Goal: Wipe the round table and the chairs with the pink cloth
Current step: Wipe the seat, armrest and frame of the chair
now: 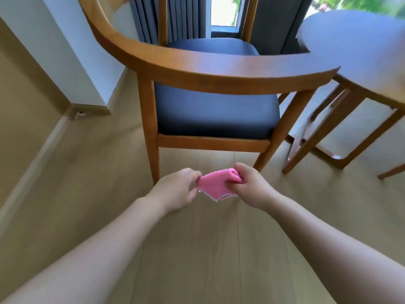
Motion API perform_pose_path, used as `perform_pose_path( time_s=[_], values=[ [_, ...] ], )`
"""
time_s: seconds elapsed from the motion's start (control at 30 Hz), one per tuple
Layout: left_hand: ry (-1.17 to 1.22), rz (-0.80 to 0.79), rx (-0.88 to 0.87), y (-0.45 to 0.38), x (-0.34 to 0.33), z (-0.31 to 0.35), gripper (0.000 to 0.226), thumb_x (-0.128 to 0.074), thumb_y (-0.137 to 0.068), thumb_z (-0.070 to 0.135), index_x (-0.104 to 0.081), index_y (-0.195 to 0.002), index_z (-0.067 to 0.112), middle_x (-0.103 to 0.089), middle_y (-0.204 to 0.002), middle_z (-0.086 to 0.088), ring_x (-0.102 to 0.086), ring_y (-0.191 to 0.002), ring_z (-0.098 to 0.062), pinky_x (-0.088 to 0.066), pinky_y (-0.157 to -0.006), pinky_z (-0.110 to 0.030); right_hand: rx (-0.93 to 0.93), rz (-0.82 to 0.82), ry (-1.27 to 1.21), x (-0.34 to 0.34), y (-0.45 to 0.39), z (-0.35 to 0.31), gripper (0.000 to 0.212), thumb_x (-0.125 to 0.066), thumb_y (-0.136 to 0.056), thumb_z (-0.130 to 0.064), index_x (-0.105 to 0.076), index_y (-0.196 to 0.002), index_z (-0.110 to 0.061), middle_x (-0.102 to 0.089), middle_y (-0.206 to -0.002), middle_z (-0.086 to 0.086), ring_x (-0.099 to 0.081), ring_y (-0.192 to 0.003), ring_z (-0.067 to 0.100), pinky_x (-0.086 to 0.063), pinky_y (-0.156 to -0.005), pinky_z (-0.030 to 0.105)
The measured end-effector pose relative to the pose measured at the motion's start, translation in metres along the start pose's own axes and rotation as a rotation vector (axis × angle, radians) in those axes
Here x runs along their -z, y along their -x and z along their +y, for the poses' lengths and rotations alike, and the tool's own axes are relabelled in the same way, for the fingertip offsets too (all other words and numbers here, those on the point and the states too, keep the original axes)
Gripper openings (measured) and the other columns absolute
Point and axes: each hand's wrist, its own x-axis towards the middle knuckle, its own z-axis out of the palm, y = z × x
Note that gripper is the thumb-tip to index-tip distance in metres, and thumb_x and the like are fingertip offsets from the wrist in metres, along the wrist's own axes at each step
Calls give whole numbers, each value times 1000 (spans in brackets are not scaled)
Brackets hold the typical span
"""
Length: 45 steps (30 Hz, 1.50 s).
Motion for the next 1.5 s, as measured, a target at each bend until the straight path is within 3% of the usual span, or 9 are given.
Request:
perform_pose_path(
  time_s=[0.2,0.37,0.53,0.67,0.77,0.9,0.97,1.3,1.5],
  values=[
    [-90,119,-97,-51,-92,-41,40,-50,-96,31,-47,-136,28,-52,-133,11,-51,-119,-10,-46,-96,-28,-106,256,114,-2,-30,98,21,-52,-89,-11,-64,-83,-27,-67,-81,-1,-65,-74,17,-60,-59,35],
    [-78,202,-172,-71,-95,-24,39,-47,-96,28,-51,-134,30,-54,-134,13,-50,-121,-7,-43,-98,-25,-272,634,9,71,-6,98,15,-54,-90,-6,-64,-97,-15,-64,-87,6,-66,-77,22,-61,-63,37],
    [-58,370,-194,-77,-73,-13,40,-49,-93,29,-53,-132,34,-54,-133,16,-50,-121,-2,-40,-98,-19,71,1095,-75,143,-19,17,21,-51,-98,-20,-66,-108,-10,-69,-87,5,-67,-72,11,-56,-63,20],
    [-78,383,-200,-78,-66,-21,41,-47,-94,30,-49,-134,36,-52,-133,19,-52,-118,-5,-43,-97,-24,253,1053,-26,113,-62,-23,50,-41,-101,-32,-27,-144,-10,-59,-123,10,-62,-96,19,-52,-82,32],
    [-83,405,-198,-72,-61,-29,41,-50,-93,27,-53,-133,33,-54,-132,17,-54,-117,-6,-44,-98,-25,354,1068,-42,85,-78,-11,59,-31,-103,-34,-9,-152,-7,-22,-155,12,-34,-136,27,-33,-111,38],
    [-103,433,-236,-68,-55,-28,36,-52,-92,24,-59,-127,30,-59,-123,18,-57,-109,-4,-46,-92,-21,434,1294,-184,98,-84,4,32,-49,-98,-29,-49,-125,-10,-48,-119,3,-52,-101,14,-40,-80,2],
    [-87,453,-250,-69,-52,-26,34,-53,-91,22,-62,-123,28,-61,-118,17,-58,-105,-3,-47,-89,-19,455,1282,-236,104,-90,4,24,-59,-93,-29,-45,-108,-18,-44,-112,-1,-51,-92,8,-35,-69,-6],
    [-166,402,-275,-71,-74,-33,25,-54,-91,24,-65,-112,33,-63,-108,19,-59,-96,-2,-49,-83,-20,506,1211,31,82,-97,49,18,-55,-94,-20,-38,-93,-27,-54,-87,-4,-51,-70,4,-35,-55,6],
    [-195,362,-276,-71,-82,-35,26,-52,-91,26,-64,-112,36,-61,-109,22,-58,-98,-2,-49,-84,-24,352,1048,224,34,-98,125,25,-52,-98,-25,-37,-85,-42,-51,-86,-21,-56,-79,-2,-44,-67,13]
  ],
)
